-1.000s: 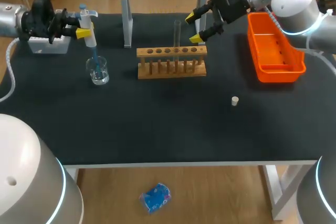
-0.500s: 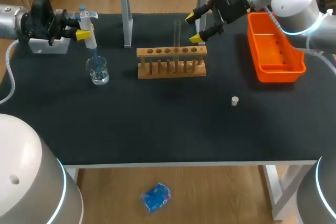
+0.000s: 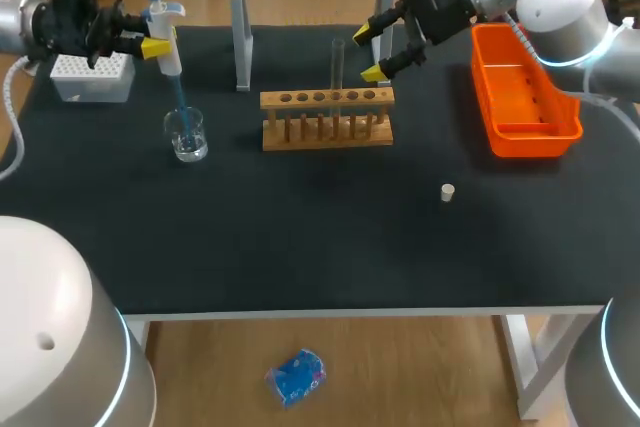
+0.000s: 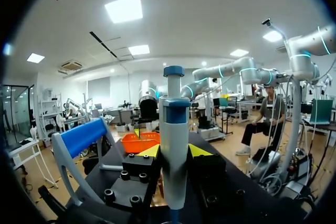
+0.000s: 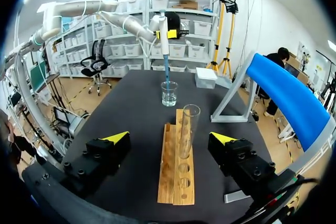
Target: Invert the test tube, pick up the pipette, mount the tip to pipette, aspirate from beaker and dispense into the tube, eject the tip, return the pipette, and cap with the stopper.
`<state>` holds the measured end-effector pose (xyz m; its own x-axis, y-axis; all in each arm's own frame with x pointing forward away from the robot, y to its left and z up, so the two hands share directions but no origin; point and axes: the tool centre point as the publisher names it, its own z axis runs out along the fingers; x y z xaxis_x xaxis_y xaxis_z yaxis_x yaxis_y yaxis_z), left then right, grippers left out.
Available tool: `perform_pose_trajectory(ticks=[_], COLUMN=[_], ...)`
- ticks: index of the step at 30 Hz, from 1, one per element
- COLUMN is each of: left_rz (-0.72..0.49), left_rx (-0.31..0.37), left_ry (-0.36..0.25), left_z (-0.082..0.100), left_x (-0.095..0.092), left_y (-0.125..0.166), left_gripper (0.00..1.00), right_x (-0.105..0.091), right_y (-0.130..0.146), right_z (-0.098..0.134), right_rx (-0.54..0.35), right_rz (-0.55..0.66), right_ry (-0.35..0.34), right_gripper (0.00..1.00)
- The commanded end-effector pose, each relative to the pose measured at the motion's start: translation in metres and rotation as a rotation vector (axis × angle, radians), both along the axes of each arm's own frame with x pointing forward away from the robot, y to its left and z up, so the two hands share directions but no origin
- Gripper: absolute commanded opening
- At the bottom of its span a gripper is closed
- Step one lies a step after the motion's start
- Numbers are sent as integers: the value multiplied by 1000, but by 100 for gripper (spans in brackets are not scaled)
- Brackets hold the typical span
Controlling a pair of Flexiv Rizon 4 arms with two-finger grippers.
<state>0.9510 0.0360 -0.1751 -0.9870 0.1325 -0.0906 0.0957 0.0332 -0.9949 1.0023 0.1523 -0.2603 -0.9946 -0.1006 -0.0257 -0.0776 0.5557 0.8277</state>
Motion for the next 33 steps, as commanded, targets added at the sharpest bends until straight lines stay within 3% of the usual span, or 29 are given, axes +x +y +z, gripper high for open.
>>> perform_pose_trajectory(ticks=[1, 19, 27, 33], left_rz=[16, 16, 39, 80], left_rx=[16, 18, 28, 50], left_ry=[1, -1, -6, 9], left_z=[9, 19, 51, 85], left_x=[-5, -9, -7, -8], left_y=[-1, -3, -6, -9], left_gripper=[0, 0, 0, 0], right_x=[1, 1, 1, 1], right_y=[0, 0, 0, 0], right_z=[0, 0, 0, 0], right_rx=[-2, -2, -2, -2], right_rz=[2, 2, 2, 2], right_ry=[0, 0, 0, 0], right_gripper=[100, 100, 100, 100])
